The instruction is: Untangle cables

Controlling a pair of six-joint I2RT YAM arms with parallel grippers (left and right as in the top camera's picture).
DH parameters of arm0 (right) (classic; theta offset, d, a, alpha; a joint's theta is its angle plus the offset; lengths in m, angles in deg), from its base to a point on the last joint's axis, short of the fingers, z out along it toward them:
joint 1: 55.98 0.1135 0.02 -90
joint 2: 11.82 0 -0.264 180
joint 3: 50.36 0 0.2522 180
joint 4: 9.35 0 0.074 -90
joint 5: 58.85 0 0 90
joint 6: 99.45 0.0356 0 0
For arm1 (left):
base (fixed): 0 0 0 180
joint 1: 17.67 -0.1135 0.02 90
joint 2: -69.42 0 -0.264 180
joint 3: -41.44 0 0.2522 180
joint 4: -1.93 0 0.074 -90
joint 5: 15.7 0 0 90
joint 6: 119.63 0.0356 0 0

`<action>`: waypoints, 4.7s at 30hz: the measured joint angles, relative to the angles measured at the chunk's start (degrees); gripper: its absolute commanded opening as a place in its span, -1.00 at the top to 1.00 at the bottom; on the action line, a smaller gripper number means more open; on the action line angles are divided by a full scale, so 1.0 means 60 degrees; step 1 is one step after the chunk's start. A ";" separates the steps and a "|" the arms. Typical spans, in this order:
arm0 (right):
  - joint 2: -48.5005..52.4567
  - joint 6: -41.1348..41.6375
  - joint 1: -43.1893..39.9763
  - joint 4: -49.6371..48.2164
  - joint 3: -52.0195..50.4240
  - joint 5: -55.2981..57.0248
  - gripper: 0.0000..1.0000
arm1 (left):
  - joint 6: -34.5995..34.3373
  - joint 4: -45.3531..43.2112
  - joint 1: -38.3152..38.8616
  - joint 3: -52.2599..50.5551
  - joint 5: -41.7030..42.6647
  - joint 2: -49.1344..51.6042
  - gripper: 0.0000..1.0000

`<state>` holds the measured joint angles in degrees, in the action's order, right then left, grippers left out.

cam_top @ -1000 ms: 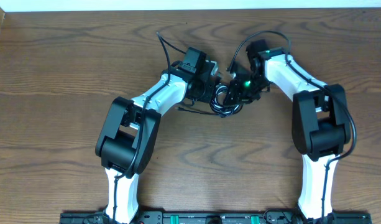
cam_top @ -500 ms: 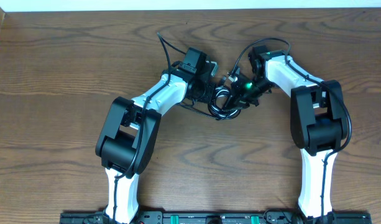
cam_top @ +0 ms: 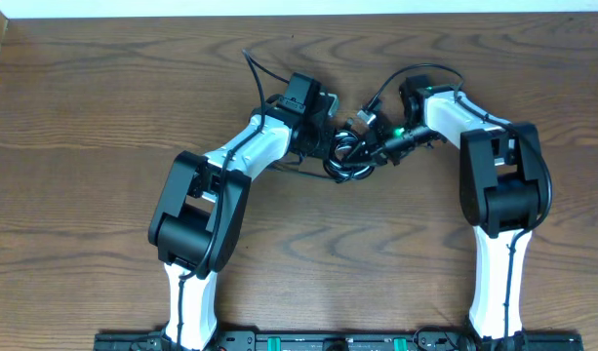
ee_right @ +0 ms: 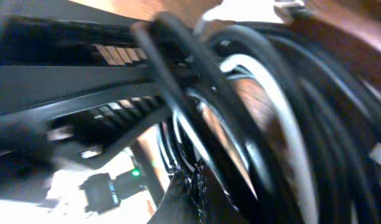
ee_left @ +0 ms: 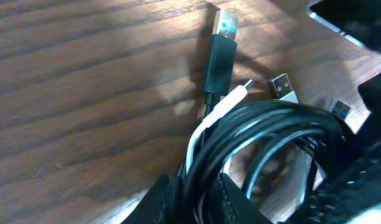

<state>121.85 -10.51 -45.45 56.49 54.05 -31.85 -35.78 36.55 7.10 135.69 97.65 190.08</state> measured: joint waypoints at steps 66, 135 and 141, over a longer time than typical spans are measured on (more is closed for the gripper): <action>0.0000 -0.0820 -0.0528 0.1563 0.0164 0.0783 0.53 | 0.0000 0.0076 0.0033 0.0004 -0.0040 0.0036 0.54; 0.0004 0.1592 -0.0386 -0.3978 -0.2124 -0.3581 0.98 | -0.0106 0.0219 -0.0040 0.0076 -0.0164 0.0036 0.54; -0.0182 0.1592 -0.0714 -0.3989 -0.2124 -0.3610 0.98 | -0.0353 0.0211 -0.0029 0.0080 -0.0142 0.0036 0.54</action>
<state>120.75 -0.96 -49.74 32.56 41.31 -53.51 -37.90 37.82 6.93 136.17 96.80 190.30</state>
